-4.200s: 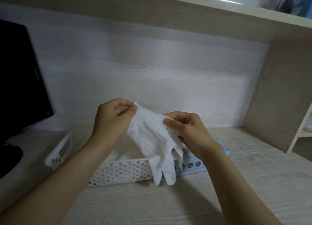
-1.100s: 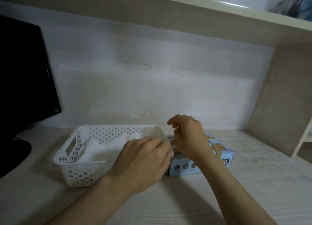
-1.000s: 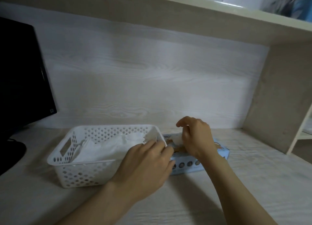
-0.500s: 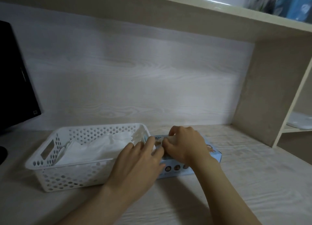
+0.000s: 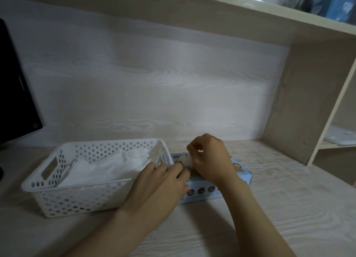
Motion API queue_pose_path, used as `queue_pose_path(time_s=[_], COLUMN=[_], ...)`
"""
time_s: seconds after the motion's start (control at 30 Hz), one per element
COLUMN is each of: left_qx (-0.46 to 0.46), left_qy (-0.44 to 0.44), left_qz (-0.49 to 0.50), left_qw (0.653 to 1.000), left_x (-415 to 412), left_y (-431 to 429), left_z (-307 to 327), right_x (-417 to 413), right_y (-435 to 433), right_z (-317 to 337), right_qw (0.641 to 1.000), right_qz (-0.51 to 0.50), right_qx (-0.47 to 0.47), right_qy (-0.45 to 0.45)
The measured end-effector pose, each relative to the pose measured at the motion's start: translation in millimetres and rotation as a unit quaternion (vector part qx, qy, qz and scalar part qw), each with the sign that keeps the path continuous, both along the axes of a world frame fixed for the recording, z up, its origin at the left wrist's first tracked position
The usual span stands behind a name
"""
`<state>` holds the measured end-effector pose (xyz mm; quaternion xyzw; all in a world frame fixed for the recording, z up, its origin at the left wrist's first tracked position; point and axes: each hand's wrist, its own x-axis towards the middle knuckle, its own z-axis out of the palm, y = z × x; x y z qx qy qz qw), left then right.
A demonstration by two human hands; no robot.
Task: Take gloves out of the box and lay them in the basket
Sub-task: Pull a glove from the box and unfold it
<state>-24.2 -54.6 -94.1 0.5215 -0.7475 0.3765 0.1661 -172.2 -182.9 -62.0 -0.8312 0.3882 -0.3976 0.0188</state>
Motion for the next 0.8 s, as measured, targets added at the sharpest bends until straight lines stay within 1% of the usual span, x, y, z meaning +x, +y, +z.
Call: queue_pose_path(time_s=[0.1, 0.2, 0.23, 0.3, 0.43, 0.6, 0.7, 0.8], left_qx=[0.002, 0.009, 0.011, 0.008, 0.01, 0.033, 0.037, 0.036], left_qy=[-0.006, -0.016, -0.015, -0.016, -0.01, 0.002, 0.009, 0.007], left_qz=[-0.003, 0.0, 0.001, 0.003, 0.002, -0.001, -0.004, -0.012], left_qw=[1.0, 1.0, 1.0, 1.0, 1.0, 0.999, 0.999, 0.999], left_x=[1.5, 2.3, 2.3, 2.3, 3.2, 2.4, 2.2, 3.5], left_y=[0.8, 1.3, 1.1, 0.6, -0.7, -0.1, -0.4, -1.7], left_z=[1.5, 0.9, 0.1, -1.2, -0.9, 5.8, 8.2, 7.6], right_x=[-3.4, -10.0, -11.1, -10.8, -8.3, -0.1, 1.7, 2.1], right_y=[5.9, 9.9, 9.7, 8.5, 3.4, -2.7, -4.8, -0.3], right_z=[5.3, 10.5, 11.1, 11.0, 6.8, -1.0, -2.7, 1.2], right_qw=[0.999, 0.994, 0.993, 0.993, 0.999, 0.995, 0.986, 0.968], right_qz=[0.013, 0.029, 0.032, 0.035, 0.006, -0.025, -0.015, -0.018], right_qx=[0.033, 0.103, 0.111, 0.103, 0.039, -0.056, -0.045, -0.03], right_qy=[-0.013, 0.021, 0.035, 0.042, 0.005, -0.082, -0.157, -0.248])
